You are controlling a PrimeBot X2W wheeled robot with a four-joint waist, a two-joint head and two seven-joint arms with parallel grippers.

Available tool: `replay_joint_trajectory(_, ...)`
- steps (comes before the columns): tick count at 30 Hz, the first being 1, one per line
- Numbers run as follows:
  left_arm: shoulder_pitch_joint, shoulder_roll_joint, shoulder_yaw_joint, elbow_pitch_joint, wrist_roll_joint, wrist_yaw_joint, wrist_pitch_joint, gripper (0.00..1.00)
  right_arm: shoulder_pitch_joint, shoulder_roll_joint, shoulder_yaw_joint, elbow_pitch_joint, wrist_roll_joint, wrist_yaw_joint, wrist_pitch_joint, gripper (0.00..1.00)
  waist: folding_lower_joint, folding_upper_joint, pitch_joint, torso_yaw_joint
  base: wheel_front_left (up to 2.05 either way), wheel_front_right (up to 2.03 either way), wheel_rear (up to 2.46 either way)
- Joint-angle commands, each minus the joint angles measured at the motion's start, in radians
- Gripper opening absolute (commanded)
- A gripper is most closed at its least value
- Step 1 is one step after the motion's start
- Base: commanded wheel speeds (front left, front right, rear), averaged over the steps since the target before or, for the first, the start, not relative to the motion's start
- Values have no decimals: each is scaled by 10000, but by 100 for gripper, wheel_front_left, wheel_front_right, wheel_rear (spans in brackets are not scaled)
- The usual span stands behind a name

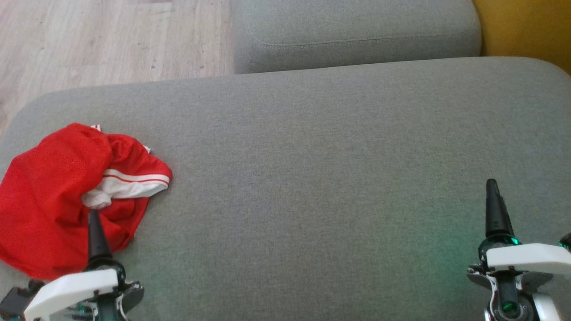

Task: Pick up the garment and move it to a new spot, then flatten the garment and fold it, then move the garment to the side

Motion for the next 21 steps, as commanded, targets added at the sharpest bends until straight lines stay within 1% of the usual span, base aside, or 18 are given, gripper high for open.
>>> replay_joint_trajectory(1, -482, 82, 111, -438, 363, -11, -113, 100, -556, -52, 93, -446, -386, -3, -119, 100, -1, 0, 5, -7, 0, 0, 0)
replay_joint_trajectory(21, -449, 95, -926, -1267, 4299, 250, -707, 100, -694, -66, 527, -906, -3779, -4, -709, 100, -1, 0, 74, 64, 0, 0, 0)
